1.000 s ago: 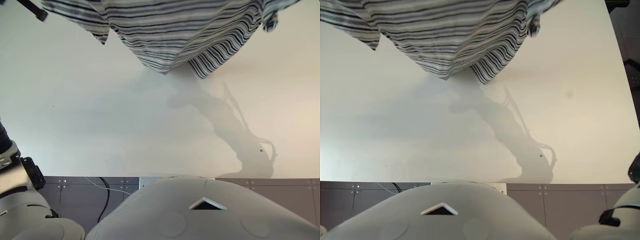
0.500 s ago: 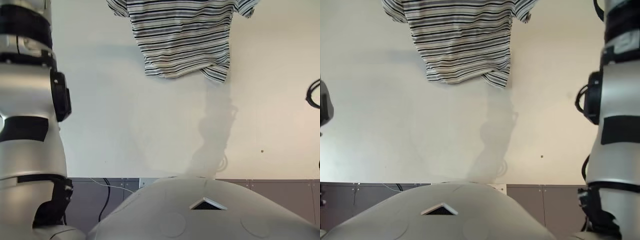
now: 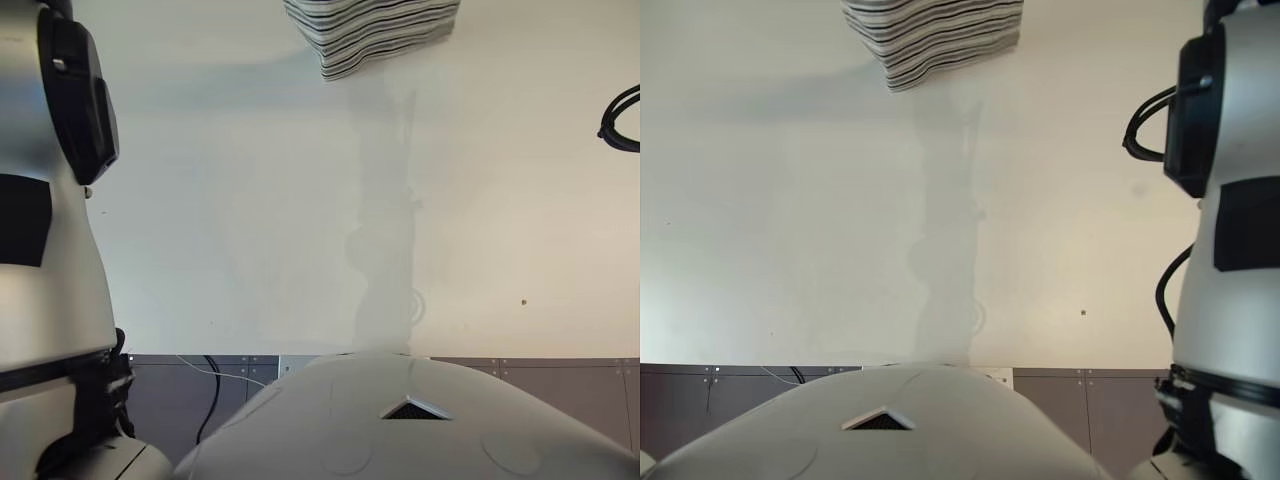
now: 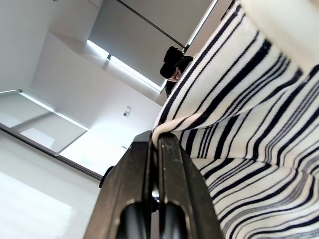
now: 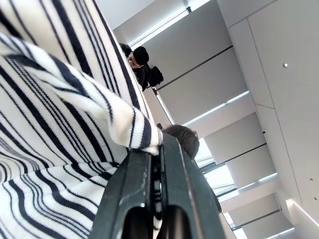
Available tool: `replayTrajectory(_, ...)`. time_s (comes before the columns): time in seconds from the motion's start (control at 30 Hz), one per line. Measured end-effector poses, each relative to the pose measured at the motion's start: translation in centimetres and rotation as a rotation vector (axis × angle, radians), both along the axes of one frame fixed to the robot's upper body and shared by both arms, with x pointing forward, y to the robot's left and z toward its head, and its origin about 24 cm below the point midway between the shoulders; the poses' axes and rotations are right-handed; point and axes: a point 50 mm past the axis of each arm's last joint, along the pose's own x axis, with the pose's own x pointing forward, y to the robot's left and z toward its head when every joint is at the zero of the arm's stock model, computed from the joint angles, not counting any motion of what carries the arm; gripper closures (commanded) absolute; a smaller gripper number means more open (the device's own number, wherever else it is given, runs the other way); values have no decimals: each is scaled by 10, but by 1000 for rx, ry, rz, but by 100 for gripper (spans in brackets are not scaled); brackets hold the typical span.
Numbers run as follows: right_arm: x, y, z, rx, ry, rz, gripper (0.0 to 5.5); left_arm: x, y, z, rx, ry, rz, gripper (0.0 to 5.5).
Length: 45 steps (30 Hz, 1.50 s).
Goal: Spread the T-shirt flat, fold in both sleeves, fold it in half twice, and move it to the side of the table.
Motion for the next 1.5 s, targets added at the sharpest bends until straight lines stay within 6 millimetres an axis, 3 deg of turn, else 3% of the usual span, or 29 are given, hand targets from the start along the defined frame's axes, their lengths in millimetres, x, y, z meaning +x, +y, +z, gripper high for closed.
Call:
replayTrajectory(0.13, -3, -1, 3, -25, 21, 81, 538, -4, 0, 6, 32, -26, -76, 540)
replayTrajectory(0.23, -10, -18, -3, -57, 85, 205, 538, -13, 6, -2, 87, 14, -266, 540)
replayTrajectory(0.33, -21, -42, -33, -34, 204, 353, 538, -27, 31, -51, 50, 119, -447, 540)
replayTrajectory(0.43, -38, -53, -79, 74, 352, 536, 538, -57, 53, -127, -9, 234, -567, 540)
replayTrajectory(0.5, -52, -56, -103, 101, 406, 591, 538, -76, 56, -153, -43, 260, -596, 540)
replayTrajectory(0.67, -112, -73, -166, 162, 581, 668, 538, -135, 42, -189, -115, 288, -728, 540)
replayTrajectory(0.73, -141, -75, -182, 152, 666, 704, 538, -159, 34, -192, -115, 309, -787, 540)
replayTrajectory(0.9, -225, -63, -196, -45, 907, 847, 538, -237, 21, -184, -1, 519, -985, 540)
replayTrajectory(0.97, -247, -58, -196, -117, 975, 876, 538, -264, 16, -197, 62, 650, -1053, 540)
replayTrajectory(1.2, -263, -60, -223, -188, 1069, 821, 538, -295, 30, -260, 295, 844, -1054, 540)
replayTrajectory(1.23, -267, -61, -226, -212, 1083, 823, 540, -301, 34, -269, 338, 866, -1062, 517)
replayTrajectory(1.37, -272, -63, -229, -231, 1109, 809, 474, -309, 41, -276, 388, 874, -1068, 467)
replayTrajectory(1.5, -284, -65, -226, -224, 1190, 825, 413, -307, 46, -269, 377, 865, -1068, 407)
